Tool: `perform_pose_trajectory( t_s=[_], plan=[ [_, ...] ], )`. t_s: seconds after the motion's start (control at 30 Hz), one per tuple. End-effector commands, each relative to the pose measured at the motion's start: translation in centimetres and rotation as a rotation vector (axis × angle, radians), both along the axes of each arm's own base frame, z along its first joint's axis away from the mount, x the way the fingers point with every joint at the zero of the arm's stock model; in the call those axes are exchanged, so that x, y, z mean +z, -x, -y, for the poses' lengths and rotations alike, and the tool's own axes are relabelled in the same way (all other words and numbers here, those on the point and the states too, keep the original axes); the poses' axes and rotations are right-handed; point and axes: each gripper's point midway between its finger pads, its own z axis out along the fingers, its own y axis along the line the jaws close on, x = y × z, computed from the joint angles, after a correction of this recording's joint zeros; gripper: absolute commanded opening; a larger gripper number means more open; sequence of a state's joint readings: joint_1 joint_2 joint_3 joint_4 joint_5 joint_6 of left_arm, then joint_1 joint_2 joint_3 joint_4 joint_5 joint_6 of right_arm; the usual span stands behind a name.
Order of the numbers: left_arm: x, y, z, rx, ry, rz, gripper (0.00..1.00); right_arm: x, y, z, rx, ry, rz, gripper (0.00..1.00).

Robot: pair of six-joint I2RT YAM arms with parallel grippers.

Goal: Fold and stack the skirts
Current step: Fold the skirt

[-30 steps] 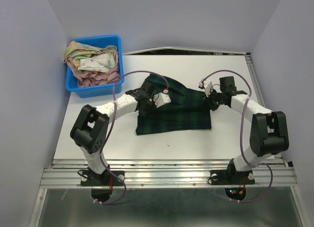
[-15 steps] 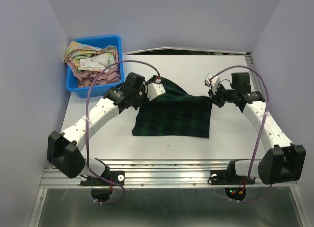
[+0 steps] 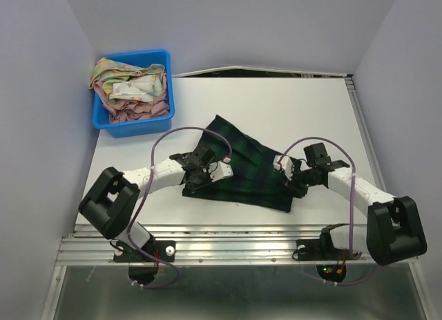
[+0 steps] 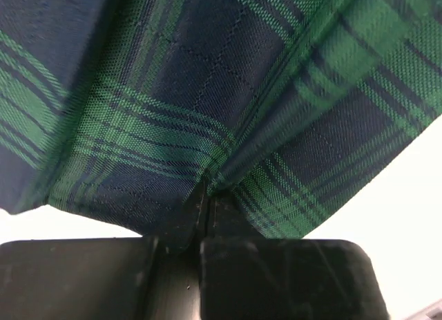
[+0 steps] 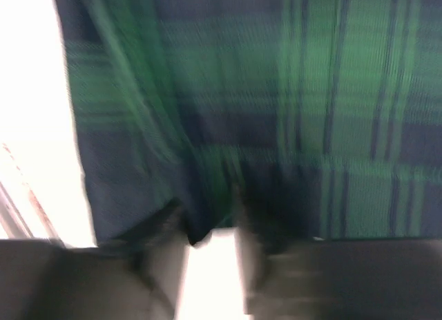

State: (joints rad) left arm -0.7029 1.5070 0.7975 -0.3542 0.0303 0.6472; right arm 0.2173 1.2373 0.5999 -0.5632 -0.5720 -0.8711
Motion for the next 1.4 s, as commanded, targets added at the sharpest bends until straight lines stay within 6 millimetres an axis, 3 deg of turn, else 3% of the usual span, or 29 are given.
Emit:
perform_pose_trajectory(
  t_s=[0.0, 0.03, 0.07, 0.1, 0.13, 0.23, 0.27, 0.33, 0.43, 0.5, 0.53, 0.6, 0.67, 0.73, 0.77, 0.8, 0.87, 0.9, 1.0, 1.17, 1.27, 1.37],
  plan=[
    [-1.0, -0.3, -1.8, 0.058, -0.082, -0.007, 0.15, 0.0, -1.2, 1.2, -0.005, 0.073, 0.032, 0.49],
    [0.2, -0.6, -1.2, 0.058, -0.049, 0.003, 0.31, 0.7, -1.1, 1.5, -0.009, 0.089, 0.035, 0.63],
    [1.0, -0.5, -0.9, 0.053, -0.028, 0.011, 0.38, 1.4, -1.2, 1.6, -0.015, 0.092, 0.042, 0.68],
    [2.2, -0.8, -0.6, 0.050, -0.001, 0.036, 0.63, 2.2, -0.7, 1.7, -0.021, 0.091, 0.028, 0.73],
    [4.4, -1.1, -0.4, 0.048, 0.044, 0.090, 0.68, 4.6, -1.5, 1.2, -0.054, 0.058, 0.071, 0.79],
    [8.6, -1.5, 0.9, 0.031, 0.143, 0.145, 0.76, 9.1, -2.1, 0.4, -0.086, -0.013, 0.135, 0.81],
    [9.6, -0.8, 0.9, 0.028, 0.162, 0.129, 0.79, 11.6, -2.8, 0.0, -0.094, -0.043, 0.191, 0.81],
    [12.1, -0.2, 1.7, 0.003, 0.242, 0.139, 0.83, 13.7, -2.7, -0.5, -0.079, -0.072, 0.203, 0.77],
    [14.6, 0.0, 2.6, -0.042, 0.329, 0.199, 0.88, 14.0, -2.1, -1.0, -0.059, -0.098, 0.152, 0.68],
    [17.2, 0.4, 3.7, -0.098, 0.442, 0.260, 0.88, 13.0, -2.1, -1.3, -0.061, -0.101, 0.091, 0.58],
    [18.0, 0.9, 4.5, -0.133, 0.506, 0.280, 0.80, 12.5, -1.7, -1.7, -0.051, -0.107, 0.062, 0.52],
    [17.8, 1.3, 5.1, -0.152, 0.540, 0.275, 0.71, 10.7, -1.2, -1.8, -0.046, -0.096, 0.008, 0.50],
    [16.1, 2.6, 5.9, -0.219, 0.544, 0.189, 0.59, 9.8, -1.2, -1.7, -0.065, -0.090, 0.007, 0.50],
    [14.1, 4.5, 6.7, -0.283, 0.530, 0.131, 0.57, 8.8, -1.2, -1.9, -0.073, -0.077, 0.020, 0.50],
    [14.3, 4.4, 7.6, -0.310, 0.547, 0.171, 0.57, 8.4, -1.1, -2.1, -0.081, -0.074, 0.012, 0.50],
    [13.8, 5.9, 8.7, -0.380, 0.547, 0.187, 0.56, 8.1, -1.0, -2.3, -0.081, -0.072, -0.004, 0.50],
    [12.7, 6.3, 9.3, -0.429, 0.531, 0.278, 0.45, 7.2, -0.4, -3.2, -0.079, -0.078, -0.068, 0.49],
    [12.2, 7.5, 10.2, -0.499, 0.522, 0.295, 0.40, 7.0, -0.5, -3.7, -0.075, -0.090, -0.072, 0.49],
    [9.7, 8.1, 11.9, -0.549, 0.459, 0.298, 0.30, 6.3, -0.7, -4.6, -0.085, -0.099, -0.082, 0.49],
    [8.7, 8.4, 15.7, -0.627, 0.459, 0.337, 0.26, 5.0, -1.1, -5.6, -0.131, -0.077, -0.156, 0.48],
    [7.7, 7.9, 16.9, -0.675, 0.434, 0.393, 0.26, 4.3, -1.3, -6.1, -0.132, -0.048, -0.185, 0.47],
    [8.0, 7.9, 18.4, -0.728, 0.453, 0.442, 0.36, 3.9, -1.1, -6.2, -0.121, -0.007, -0.210, 0.47]
  ],
)
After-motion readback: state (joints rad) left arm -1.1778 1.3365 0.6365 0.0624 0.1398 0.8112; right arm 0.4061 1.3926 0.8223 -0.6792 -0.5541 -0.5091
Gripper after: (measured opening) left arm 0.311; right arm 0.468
